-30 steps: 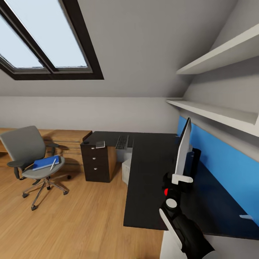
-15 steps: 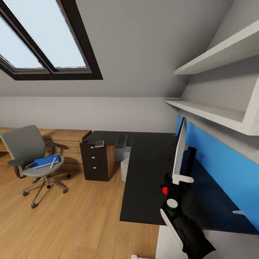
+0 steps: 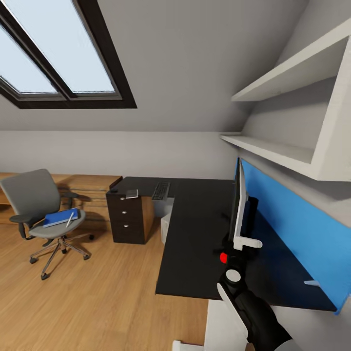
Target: In the bedroom, organize the workspace by keeping the computer under the desk, ensuring the monitor is on the desk, placing the keyboard on the desk next to the monitor, placing the mouse on the desk next to the keyboard, moving the folder from the swivel chair onto the desk next to the mouse, stacking the notebook on top of the folder with the pen on top of the notebook, and positioning the swivel chair next to the desk.
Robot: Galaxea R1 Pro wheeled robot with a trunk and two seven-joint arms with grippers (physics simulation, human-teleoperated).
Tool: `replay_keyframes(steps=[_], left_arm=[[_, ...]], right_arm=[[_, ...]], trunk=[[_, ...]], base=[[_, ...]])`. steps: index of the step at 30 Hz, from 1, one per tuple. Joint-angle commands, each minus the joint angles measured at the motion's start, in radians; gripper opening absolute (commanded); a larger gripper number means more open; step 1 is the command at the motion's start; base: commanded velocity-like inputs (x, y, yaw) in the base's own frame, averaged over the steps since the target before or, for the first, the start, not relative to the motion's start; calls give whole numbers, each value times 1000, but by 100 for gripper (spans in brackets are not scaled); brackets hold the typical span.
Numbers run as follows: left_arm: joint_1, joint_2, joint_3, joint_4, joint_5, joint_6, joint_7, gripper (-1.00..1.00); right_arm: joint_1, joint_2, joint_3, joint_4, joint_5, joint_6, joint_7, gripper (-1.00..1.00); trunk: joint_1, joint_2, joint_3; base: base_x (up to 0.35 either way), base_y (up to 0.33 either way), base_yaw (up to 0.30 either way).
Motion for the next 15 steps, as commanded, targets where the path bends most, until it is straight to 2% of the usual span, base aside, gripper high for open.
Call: replay_keyframes(steps=[1,4,11,15], left_arm=[[-1,1,-8,-2,7,-3,7,100],[-1,1,-8,-2,7,-3,8,100],[-1,0,-9,-2,7,-3,11,100],[-1,0,-10,-3,7,-3,11,100]], right_arm=[[-1,-1,3,-1,-3,9,-7,100],[-1,-2,3,-1,-3,9,-7,100],[-1,-3,11,-3,0,9,-5,100],[-1,-2,12,-2,0,9,-5,100]], trunk=[[0,-1,-1],[0,-1,-1],[0,-1,-1],[0,-1,-1]], base=[[-5,-193,0],[-3,-200,0],[0,-20,0],[0,-196,0]])
